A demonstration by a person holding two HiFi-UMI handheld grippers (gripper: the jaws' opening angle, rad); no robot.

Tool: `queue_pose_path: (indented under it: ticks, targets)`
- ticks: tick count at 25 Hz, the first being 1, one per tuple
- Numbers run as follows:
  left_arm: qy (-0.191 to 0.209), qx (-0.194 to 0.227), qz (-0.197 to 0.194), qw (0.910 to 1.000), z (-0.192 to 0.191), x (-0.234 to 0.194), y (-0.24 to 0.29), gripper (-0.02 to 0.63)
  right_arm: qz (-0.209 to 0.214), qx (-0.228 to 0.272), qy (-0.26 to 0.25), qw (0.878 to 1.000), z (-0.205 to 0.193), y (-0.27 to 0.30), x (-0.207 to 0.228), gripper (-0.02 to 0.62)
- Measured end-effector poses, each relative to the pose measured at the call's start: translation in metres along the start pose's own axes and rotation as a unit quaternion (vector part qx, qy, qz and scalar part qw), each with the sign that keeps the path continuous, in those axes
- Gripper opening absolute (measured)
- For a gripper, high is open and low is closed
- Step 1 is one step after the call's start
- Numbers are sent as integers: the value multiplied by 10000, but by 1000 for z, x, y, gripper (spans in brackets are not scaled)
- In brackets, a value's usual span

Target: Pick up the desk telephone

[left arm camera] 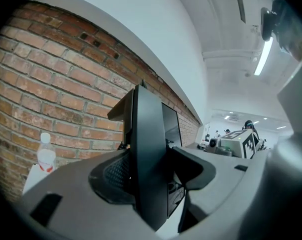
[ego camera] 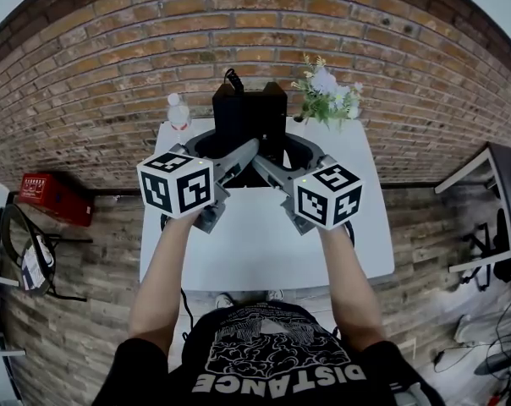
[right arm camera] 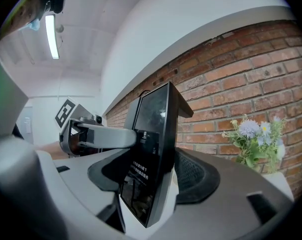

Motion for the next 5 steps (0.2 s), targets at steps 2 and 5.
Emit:
queue_pose_path:
  ticks: [2,5]
  targets:
    - [-5,-3,3,10000,0,0,-1,252,3,-6,6,10000,-1,0,-1,272]
    - [-13,1,-6,10000,-2,1,-4,252,-1,-10,1,10000,-2,-1,-4,272]
Point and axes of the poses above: the fingertips, and each gripper's own axes: y forward along the fingers, x to its right, z out of its top, the point moved 9 cm from there along -y, backward along the fingers, and after that the axes turned 14 degrees about -z, right-handed, at the moved point
